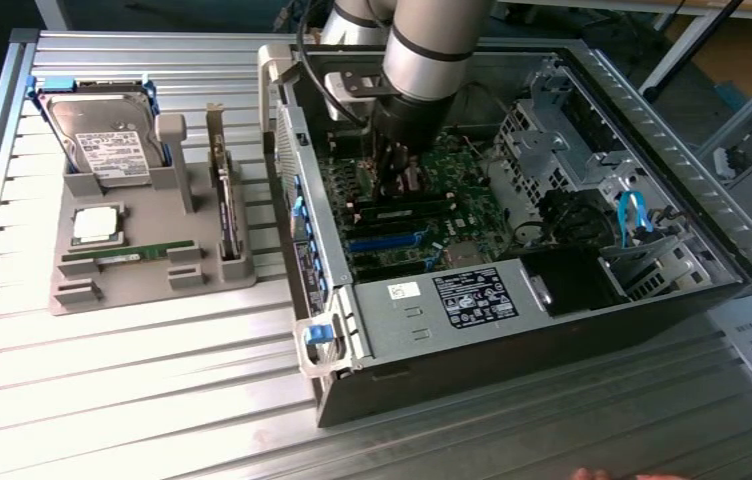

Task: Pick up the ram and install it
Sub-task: 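Press down the ram until it locks into place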

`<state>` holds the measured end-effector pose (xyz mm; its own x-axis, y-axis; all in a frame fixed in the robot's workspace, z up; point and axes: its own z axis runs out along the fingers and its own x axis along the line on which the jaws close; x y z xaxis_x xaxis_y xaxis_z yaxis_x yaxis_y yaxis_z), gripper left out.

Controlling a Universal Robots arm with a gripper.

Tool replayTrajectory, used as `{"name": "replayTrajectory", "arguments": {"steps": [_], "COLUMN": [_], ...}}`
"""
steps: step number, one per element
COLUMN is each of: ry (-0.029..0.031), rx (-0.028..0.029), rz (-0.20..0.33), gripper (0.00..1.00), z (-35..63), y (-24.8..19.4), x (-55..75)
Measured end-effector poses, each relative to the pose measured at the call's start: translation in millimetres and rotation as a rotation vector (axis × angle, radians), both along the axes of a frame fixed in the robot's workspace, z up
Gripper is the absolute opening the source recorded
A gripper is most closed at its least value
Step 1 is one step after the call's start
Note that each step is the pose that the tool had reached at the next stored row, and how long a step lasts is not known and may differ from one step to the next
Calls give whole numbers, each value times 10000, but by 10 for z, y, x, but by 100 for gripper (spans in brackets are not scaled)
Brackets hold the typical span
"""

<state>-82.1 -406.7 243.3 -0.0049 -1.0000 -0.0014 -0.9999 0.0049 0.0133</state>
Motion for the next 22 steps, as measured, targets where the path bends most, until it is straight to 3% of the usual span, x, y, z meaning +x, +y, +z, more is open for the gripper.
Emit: {"name": "replayTrajectory", "arguments": {"steps": [12,22], "ry": [7,7], "rx": [-1,-1], "rz": [0,0], "gripper": [10,10], "z": [224,522], "y": [0,0], "x": [0,0]}}
